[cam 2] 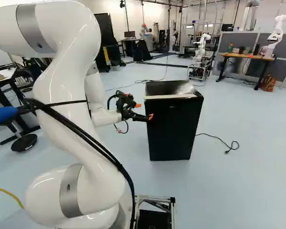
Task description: Grab a drink from the fridge
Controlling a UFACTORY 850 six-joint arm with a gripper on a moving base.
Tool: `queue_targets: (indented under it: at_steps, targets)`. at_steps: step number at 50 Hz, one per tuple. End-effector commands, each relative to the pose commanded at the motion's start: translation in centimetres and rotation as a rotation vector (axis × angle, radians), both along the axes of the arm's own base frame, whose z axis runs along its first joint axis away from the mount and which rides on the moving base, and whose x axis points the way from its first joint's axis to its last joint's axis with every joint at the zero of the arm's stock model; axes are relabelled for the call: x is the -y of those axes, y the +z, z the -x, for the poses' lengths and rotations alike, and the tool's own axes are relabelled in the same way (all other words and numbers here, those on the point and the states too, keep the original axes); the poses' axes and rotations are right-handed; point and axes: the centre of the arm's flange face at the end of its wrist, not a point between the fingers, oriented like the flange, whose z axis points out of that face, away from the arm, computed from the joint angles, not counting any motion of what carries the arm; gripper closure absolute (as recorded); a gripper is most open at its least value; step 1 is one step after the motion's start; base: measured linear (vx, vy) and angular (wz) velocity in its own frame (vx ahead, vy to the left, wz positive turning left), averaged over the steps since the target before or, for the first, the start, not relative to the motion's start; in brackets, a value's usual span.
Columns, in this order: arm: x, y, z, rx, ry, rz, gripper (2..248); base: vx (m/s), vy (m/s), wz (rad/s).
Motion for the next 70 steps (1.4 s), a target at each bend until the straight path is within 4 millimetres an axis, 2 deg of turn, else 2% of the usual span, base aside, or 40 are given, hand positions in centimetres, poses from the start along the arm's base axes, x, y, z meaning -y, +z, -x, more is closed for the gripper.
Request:
queue_targets:
  at_steps: [32,70]
  targets:
    - [-1.6,-0.2,-2.2,0.022,0.019,-0.008,3,0.0,0.0,0.0]
    - [-1.6,-0.4,-4.4,0.043,0.004,-0.014,3,0.0,0.0,0.0]
